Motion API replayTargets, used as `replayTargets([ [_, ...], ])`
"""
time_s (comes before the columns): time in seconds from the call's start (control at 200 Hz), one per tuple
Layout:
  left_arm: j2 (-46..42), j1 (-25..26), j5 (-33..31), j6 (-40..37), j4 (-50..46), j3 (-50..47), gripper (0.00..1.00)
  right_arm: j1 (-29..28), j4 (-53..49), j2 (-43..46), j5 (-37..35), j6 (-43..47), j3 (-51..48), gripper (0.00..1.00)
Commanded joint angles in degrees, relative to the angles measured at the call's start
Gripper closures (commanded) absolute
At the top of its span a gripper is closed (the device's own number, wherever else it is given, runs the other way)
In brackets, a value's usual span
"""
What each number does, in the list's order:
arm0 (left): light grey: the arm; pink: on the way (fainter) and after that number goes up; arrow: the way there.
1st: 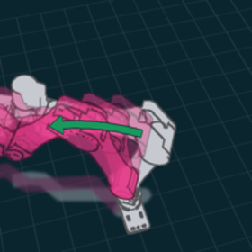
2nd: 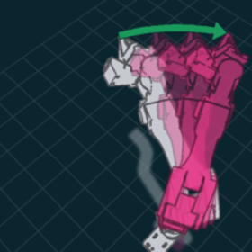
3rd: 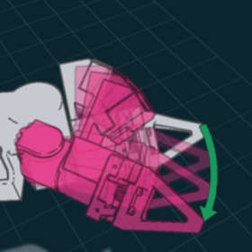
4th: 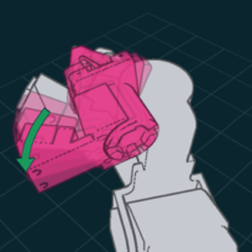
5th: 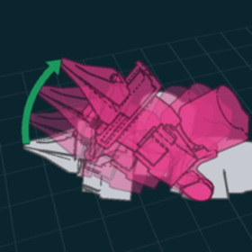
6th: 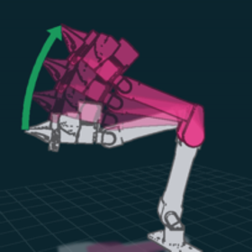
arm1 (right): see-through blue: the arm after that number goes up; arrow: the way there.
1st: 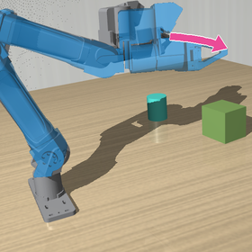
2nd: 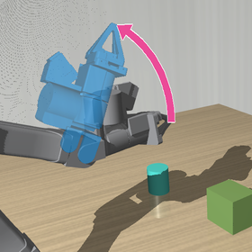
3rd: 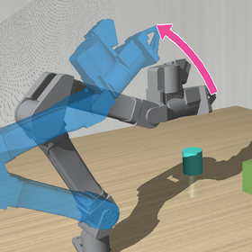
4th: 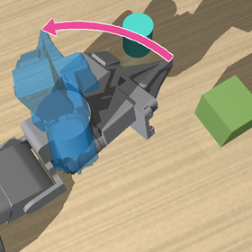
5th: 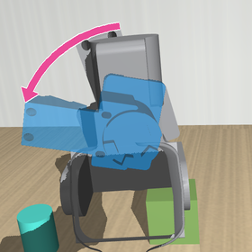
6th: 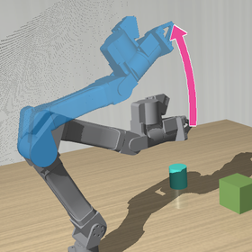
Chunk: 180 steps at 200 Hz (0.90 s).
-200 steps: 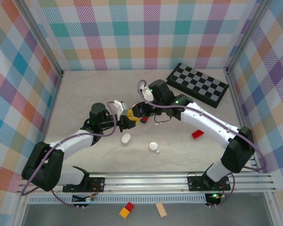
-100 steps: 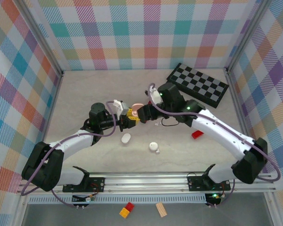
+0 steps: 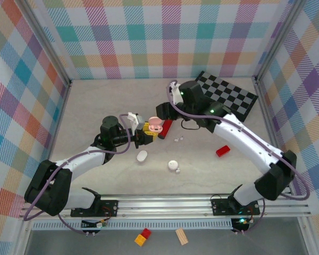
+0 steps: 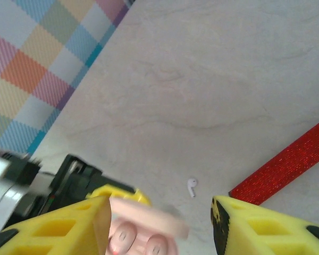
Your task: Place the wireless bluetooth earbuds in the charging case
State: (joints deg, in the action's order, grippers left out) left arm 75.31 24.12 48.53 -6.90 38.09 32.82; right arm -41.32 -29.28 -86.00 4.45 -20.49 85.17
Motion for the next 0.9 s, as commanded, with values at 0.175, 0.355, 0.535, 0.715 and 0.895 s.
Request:
replayTargets([
  [0.175, -1.4, -0.5, 1.9, 0.4, 2.5, 0.2, 0.67, 0.3, -5.1, -5.8, 0.6, 0.2, 4.7, 0.47],
  [0.355, -1.2, -0.5, 1.7, 1.4, 3.7, 0.2, 0.67, 0.3, -6.6, -4.9, 3.2, 1.1, 2.9, 0.46],
  [0.535, -1.1, -0.5, 1.0, 1.6, 4.1, 0.3, 0.67, 0.3, -5.5, -1.5, 6.2, 1.8, -0.8, 0.46],
  [0.715, -1.0, -0.5, 1.0, 2.0, 4.6, 0.4, 0.67, 0.3, -1.8, 3.5, 7.1, -0.2, -4.2, 0.46],
  [0.895, -0.6, -0.6, 1.0, 3.5, 7.2, 0.4, 0.67, 2.3, 0.9, 7.2, 11.5, -6.9, -7.4, 0.36],
])
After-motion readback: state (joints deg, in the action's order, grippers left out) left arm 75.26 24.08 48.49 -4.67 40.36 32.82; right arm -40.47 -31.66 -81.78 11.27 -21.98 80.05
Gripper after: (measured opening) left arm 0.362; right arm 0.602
